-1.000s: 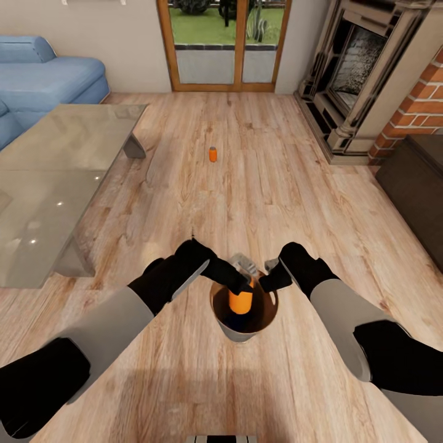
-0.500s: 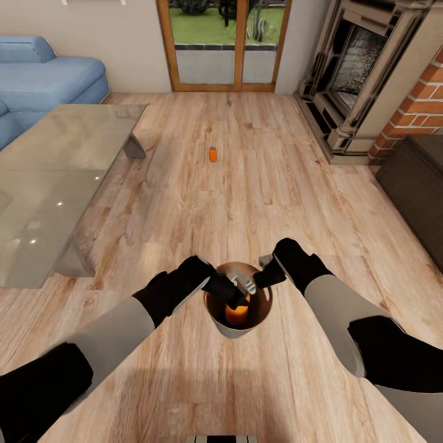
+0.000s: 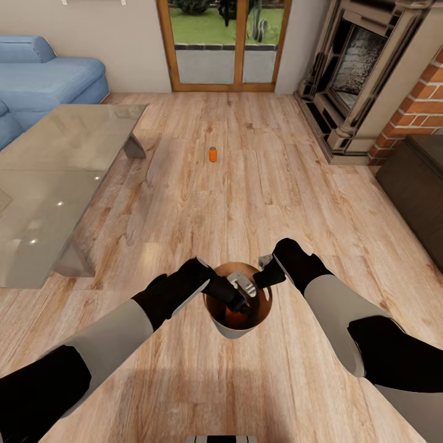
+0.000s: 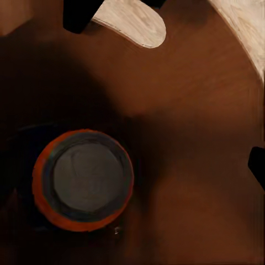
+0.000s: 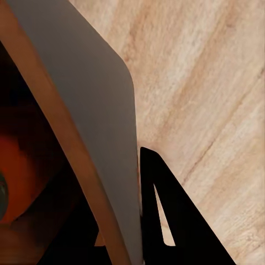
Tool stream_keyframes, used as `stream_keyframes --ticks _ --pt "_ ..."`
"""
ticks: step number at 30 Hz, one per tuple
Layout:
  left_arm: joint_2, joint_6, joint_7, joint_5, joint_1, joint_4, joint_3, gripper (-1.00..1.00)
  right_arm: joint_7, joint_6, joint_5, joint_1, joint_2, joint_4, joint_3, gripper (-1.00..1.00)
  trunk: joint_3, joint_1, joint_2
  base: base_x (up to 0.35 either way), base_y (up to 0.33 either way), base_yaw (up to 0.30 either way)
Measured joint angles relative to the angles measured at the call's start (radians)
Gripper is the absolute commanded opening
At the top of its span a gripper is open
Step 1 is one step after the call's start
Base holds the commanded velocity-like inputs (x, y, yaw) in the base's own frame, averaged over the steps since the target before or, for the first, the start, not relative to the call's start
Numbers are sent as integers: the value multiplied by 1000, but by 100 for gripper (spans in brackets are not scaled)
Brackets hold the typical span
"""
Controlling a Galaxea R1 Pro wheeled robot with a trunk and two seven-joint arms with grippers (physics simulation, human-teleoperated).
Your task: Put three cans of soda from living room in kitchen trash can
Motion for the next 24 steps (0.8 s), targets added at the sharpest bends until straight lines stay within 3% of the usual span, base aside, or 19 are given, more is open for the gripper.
stream_keyframes --ticks 5,7,9,11,12,13,14,17,18,19,20,21,22,23,24 --pt "7 3 -5 2 2 -96 5 100 1 0 3 0 -2 4 -2 -100 0 0 0 0 0 0" --pt "29 7 -8 2 13 -160 8 100 2 2 -5 0 -4 16 -2 -100 0 0 0 0 0 0" --pt "59 9 -9 4 25 -220 10 100 1 1 -2 0 -6 20 -3 -100 0 0 0 0 0 0" --pt "123 10 -12 18 47 -321 22 100 0 -1 5 0 -10 23 -2 -100 0 0 0 0 0 0" --pt "165 10 -14 35 62 -377 48 100 0 -1 7 0 -11 24 -2 -100 0 0 0 0 0 0" --pt "188 10 -16 47 71 -406 68 100 0 -1 8 0 -12 24 -2 -100 0 0 0 0 0 0" --pt "230 11 -20 65 91 -462 116 100 0 -1 5 0 -13 25 -3 -100 0 0 0 0 0 0" --pt "316 14 -37 94 139 -575 217 100 1 1 -2 0 -14 25 -4 -100 0 0 0 0 0 0" --pt "370 13 -59 101 174 -642 285 100 1 1 -5 0 -16 25 -5 -100 0 0 0 0 0 0" --pt "404 11 -76 105 199 -673 337 100 1 2 -9 1 -21 25 -5 -100 0 0 0 0 0 0" --pt "416 10 -83 107 214 -684 367 100 1 2 -7 1 -25 25 -6 -100 0 0 0 0 0 0" --pt "435 2 -87 99 261 -698 460 100 2 5 -22 2 -41 25 -8 -100 0 0 0 0 0 0" --pt "440 -3 -81 94 280 -698 497 100 1 2 -11 2 -49 25 -6 -100 0 0 0 0 0 0" --pt "444 -46 -30 51 324 -682 580 100 3 6 -25 2 -75 26 -8 -100 0 0 0 0 0 0" --pt "444 -69 1 34 340 -671 603 100 2 0 -4 3 -87 26 -6 -100 0 0 0 0 0 0"
